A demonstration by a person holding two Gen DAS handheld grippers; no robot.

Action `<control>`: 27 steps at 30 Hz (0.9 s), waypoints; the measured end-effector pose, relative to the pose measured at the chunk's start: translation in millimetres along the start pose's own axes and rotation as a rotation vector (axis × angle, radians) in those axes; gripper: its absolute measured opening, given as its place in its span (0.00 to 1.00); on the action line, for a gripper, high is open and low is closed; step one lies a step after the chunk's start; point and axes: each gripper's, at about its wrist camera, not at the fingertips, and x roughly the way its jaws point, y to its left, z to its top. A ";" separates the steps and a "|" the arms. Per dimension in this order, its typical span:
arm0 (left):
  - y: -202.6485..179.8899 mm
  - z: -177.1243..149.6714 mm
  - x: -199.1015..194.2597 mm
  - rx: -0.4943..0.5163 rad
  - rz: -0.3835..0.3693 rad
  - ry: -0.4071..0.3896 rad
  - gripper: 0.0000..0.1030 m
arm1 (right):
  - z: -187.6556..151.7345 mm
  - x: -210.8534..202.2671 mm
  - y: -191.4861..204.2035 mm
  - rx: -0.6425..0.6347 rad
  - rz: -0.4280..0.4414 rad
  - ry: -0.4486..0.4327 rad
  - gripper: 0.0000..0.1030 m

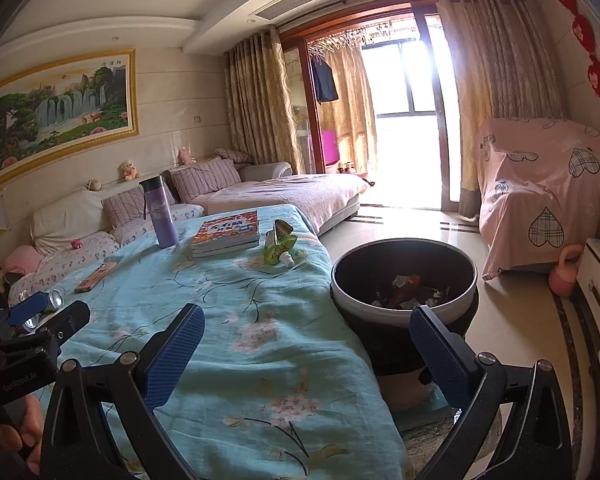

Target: Collect trash

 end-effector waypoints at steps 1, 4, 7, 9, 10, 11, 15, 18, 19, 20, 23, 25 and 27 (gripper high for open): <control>0.3 -0.1 0.3 -0.001 0.000 0.001 0.99 | 0.2 -0.5 0.2 0.000 0.001 -0.001 1.00; 0.2 -0.7 1.3 0.001 -0.005 0.005 0.99 | 0.7 -0.6 0.1 -0.002 0.002 0.000 1.00; 0.5 -0.2 1.6 0.002 -0.006 0.004 0.99 | 0.7 -1.4 0.5 -0.002 0.004 -0.001 1.00; 0.8 0.0 1.5 0.003 -0.006 0.001 0.99 | 1.3 -1.8 1.2 -0.004 0.005 -0.001 1.00; 0.9 0.0 1.4 0.005 -0.006 0.000 0.99 | 1.5 -1.5 1.5 -0.005 0.006 -0.001 1.00; 1.0 -0.6 1.2 0.006 -0.005 0.000 0.99 | 1.7 -1.8 1.7 -0.005 0.007 0.000 1.00; 1.1 -0.9 1.5 0.007 -0.007 -0.001 0.99 | 1.7 -2.1 2.6 -0.008 0.007 -0.001 1.00; 1.1 -1.2 1.8 0.006 -0.008 0.001 0.99 | 1.9 -2.4 2.5 -0.006 0.008 -0.001 1.00; 1.0 -1.4 1.3 0.007 -0.009 0.000 0.99 | 1.8 -2.4 2.5 -0.007 0.008 -0.001 1.00; 1.1 -1.8 1.3 0.008 -0.008 -0.001 0.99 | 1.9 -2.4 2.5 -0.007 0.008 -0.002 1.00; 1.0 -1.7 1.5 0.009 -0.009 -0.002 0.99 | 1.9 -2.4 2.5 -0.006 0.009 -0.001 1.00; 1.5 -2.1 1.4 0.010 -0.009 -0.002 0.99 | 1.9 -2.5 2.6 -0.008 0.009 -0.001 1.00; 2.0 -2.0 1.6 0.010 -0.009 -0.002 0.99 | 1.8 -2.4 2.6 -0.007 0.009 -0.001 1.00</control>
